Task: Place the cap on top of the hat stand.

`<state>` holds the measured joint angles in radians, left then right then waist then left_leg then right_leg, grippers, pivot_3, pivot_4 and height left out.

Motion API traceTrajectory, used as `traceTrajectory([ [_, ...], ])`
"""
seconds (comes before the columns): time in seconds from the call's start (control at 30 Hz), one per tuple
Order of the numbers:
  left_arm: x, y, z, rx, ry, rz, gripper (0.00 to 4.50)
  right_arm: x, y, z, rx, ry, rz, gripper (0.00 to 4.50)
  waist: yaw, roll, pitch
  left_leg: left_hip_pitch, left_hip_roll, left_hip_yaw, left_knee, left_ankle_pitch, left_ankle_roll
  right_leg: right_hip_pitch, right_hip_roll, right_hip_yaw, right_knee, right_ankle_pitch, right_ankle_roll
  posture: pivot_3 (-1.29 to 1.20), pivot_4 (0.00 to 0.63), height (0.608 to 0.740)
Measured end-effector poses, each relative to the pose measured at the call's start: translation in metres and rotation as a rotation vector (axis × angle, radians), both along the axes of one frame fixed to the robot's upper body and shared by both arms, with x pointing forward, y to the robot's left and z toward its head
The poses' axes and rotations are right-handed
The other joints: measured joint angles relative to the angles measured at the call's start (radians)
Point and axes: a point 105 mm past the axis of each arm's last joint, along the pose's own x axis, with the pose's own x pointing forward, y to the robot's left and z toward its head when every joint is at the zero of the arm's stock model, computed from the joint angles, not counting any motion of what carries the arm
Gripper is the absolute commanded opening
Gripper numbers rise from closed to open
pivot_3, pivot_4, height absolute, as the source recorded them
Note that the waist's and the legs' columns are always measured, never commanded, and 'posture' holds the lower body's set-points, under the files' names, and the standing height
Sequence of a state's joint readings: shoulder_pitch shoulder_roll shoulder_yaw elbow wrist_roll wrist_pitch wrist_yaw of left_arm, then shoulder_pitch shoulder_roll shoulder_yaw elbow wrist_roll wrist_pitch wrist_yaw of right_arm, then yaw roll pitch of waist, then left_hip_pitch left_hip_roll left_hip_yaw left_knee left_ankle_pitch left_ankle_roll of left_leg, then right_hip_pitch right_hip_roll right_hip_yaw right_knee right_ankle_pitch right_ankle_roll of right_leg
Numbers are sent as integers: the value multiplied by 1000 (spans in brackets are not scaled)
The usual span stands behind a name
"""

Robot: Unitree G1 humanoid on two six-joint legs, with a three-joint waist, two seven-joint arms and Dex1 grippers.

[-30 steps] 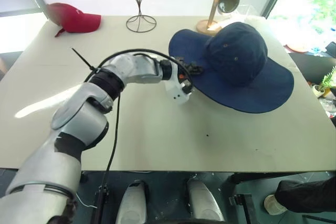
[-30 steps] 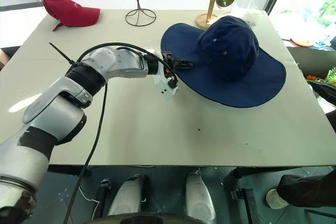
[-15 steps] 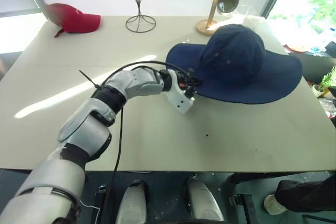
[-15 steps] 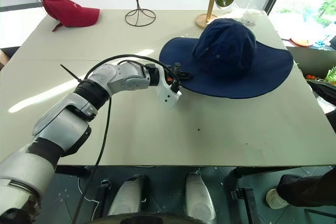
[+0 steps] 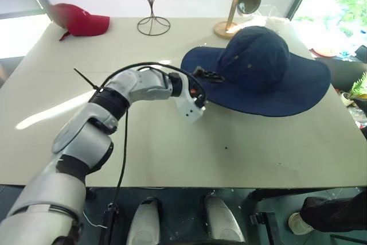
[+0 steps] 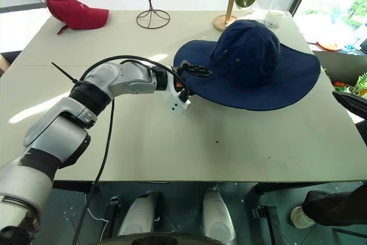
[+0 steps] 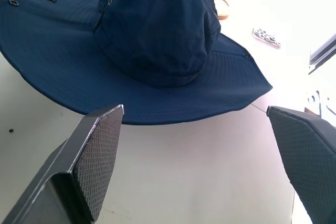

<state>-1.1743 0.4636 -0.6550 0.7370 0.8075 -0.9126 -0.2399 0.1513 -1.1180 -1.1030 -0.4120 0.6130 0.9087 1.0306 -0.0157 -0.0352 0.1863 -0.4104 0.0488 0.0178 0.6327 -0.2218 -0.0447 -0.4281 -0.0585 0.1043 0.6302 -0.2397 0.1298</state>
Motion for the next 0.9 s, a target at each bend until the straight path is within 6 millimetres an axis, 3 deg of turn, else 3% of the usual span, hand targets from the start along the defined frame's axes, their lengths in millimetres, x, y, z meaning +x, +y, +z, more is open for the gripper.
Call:
traceTrajectory([
  [0.07, -4, 9, 3, -57, 85, 22, 4410, 0, 3, 0, -16, -1, 8, 4500, -3, 0, 0, 0, 0, 0, 0, 0, 0, 0, 0, 0, 1, 0, 0, 0, 150, 739],
  [0.2, -8, 36, 32, -218, 302, 123, 4410, 2, 19, -1, -77, -3, 61, 4500, -4, 1, 0, 0, 0, 0, 0, 0, 0, 0, 0, 0, 2, 0, 0, 0, 150, 739],
  [0.33, -23, 80, 59, -349, 721, 222, 4410, -1, 40, -9, -152, 30, 138, 4500, -6, 1, 0, 1, 1, 0, 0, 0, 0, 0, 0, 0, 2, 1, 1, 0, 150, 739],
  [0.43, -38, 115, 80, -499, 1151, 267, 4410, -4, 38, -14, -123, 59, 151, 4500, -6, 1, 0, 0, 1, -1, 2, 0, 0, 1, 0, 0, 2, 0, 1, 0, 150, 739],
  [0.5, -47, 135, 101, -598, 1298, 267, 4410, -6, 31, -12, -83, 65, 140, 4500, -3, 1, 0, 1, 1, -2, 4, 0, 1, 3, 0, -1, 2, -1, -2, 0, 150, 739],
  [0.67, -65, 160, 116, -662, 1507, 265, 4410, -11, 11, -8, 9, 96, 107, 4500, -3, 0, 0, 1, 0, -3, 8, 0, 1, 5, 1, -1, 2, -1, -3, 0, 150, 739],
  [0.9, -51, 197, 113, -726, 1516, 381, 4410, -15, -24, -8, 99, 135, 35, 4500, -5, 0, 0, 1, 1, -3, 8, 0, 1, 5, 1, -1, 2, -2, -3, 0, 150, 739],
])
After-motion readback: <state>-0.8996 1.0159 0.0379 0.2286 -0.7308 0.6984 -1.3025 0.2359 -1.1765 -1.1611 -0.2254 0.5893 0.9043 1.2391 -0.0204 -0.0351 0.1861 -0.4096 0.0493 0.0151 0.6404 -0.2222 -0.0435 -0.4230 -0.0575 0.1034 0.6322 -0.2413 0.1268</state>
